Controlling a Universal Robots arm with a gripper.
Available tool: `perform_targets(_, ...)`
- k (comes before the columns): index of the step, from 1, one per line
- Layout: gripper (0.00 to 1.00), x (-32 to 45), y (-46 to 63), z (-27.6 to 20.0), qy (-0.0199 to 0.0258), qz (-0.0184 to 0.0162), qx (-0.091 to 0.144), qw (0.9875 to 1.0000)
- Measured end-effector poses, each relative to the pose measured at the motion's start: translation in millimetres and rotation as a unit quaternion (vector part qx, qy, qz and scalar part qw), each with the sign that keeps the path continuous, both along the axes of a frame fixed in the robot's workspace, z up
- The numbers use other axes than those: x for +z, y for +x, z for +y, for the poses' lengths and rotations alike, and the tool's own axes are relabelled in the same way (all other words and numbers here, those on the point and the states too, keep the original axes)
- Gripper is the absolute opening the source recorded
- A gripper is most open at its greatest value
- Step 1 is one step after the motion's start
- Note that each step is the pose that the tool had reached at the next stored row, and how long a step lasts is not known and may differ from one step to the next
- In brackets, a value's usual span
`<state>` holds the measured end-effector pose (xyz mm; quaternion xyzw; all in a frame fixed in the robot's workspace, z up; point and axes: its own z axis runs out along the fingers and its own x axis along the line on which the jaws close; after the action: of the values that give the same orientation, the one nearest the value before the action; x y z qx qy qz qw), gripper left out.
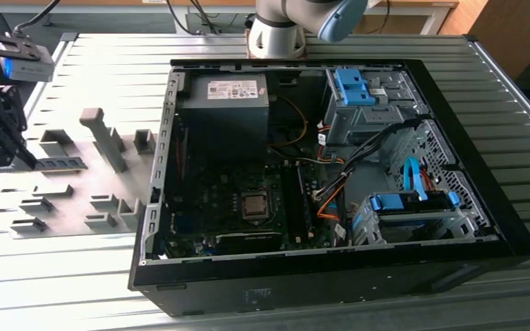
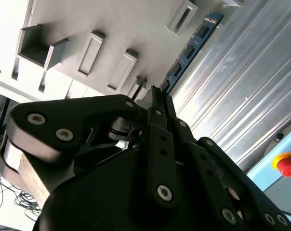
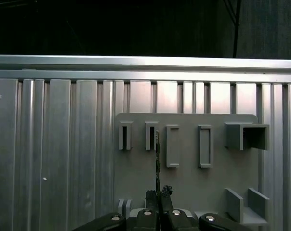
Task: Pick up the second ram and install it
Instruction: 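Pick up the second ram and move it above second insertion slot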
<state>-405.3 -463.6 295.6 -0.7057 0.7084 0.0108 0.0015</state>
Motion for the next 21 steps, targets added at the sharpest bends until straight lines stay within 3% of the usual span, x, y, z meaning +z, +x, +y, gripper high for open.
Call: perform_targets(21,0.14,15.4,0.0,0.6,-0.0002,0.0,0.0,1.0)
